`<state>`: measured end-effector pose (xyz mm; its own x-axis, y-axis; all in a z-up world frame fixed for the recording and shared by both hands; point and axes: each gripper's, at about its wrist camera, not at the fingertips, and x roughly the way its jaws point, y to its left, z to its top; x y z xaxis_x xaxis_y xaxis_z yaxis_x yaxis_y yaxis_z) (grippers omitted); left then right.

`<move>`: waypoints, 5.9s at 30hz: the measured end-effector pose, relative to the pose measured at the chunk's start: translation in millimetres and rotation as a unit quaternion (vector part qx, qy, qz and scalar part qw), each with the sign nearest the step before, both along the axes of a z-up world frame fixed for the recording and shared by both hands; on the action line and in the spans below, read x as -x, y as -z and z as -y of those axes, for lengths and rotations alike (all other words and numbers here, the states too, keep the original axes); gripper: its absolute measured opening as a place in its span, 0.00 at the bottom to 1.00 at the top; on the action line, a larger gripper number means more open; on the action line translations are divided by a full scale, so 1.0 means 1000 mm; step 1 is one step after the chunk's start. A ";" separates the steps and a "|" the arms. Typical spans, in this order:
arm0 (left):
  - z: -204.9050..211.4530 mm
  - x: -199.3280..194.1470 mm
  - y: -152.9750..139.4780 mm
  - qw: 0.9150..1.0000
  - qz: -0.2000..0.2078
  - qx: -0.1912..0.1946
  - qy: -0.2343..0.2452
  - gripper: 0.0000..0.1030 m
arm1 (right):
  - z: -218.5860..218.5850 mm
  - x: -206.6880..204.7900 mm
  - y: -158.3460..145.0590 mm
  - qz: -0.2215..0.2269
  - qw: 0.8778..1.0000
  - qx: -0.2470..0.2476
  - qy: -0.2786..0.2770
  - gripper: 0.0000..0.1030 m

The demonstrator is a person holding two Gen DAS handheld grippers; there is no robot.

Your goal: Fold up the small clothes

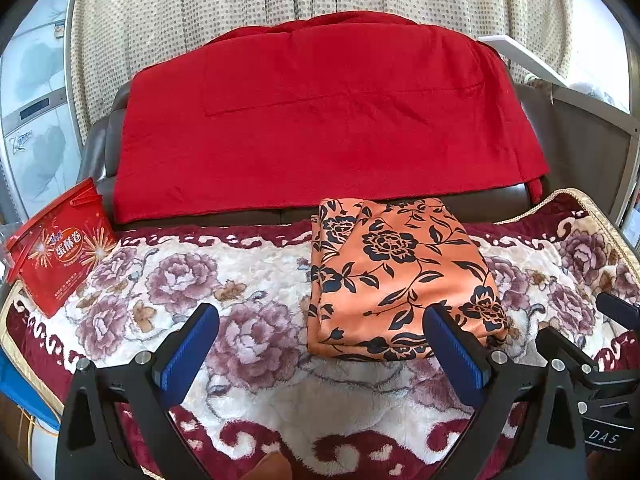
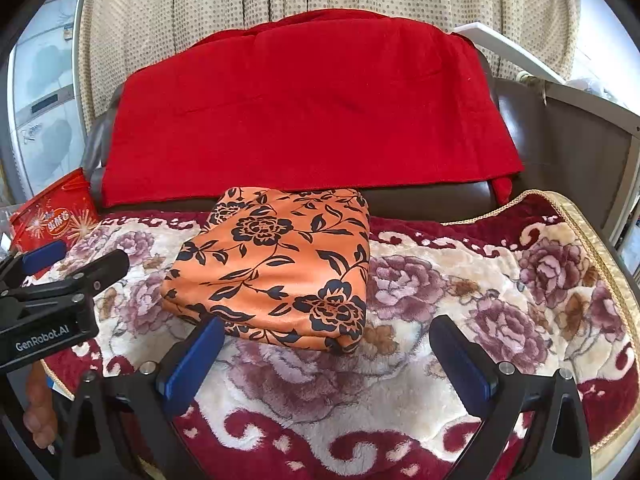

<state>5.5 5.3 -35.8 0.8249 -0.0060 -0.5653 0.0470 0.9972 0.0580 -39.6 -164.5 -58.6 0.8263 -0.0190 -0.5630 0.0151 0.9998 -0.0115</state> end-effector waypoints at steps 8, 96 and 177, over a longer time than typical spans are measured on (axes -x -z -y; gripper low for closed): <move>0.000 0.001 0.001 1.000 -0.001 -0.002 -0.004 0.98 | 0.001 -0.002 0.003 -0.001 1.000 -0.004 0.000 1.00; -0.061 -0.179 0.051 0.950 -0.172 0.234 0.110 0.05 | 0.080 -0.156 0.074 -0.099 0.941 -0.311 -0.092 0.78; -0.047 -0.047 0.018 0.996 -0.051 0.066 -0.028 0.86 | 0.062 -0.096 -0.014 -0.008 0.986 -0.145 -0.084 0.94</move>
<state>52.7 52.7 -54.1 0.7643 -0.0426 -0.6435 -0.0093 0.9970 -0.0770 56.2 -226.6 -44.8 0.7945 0.2815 -0.5381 -0.1496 0.9495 0.2759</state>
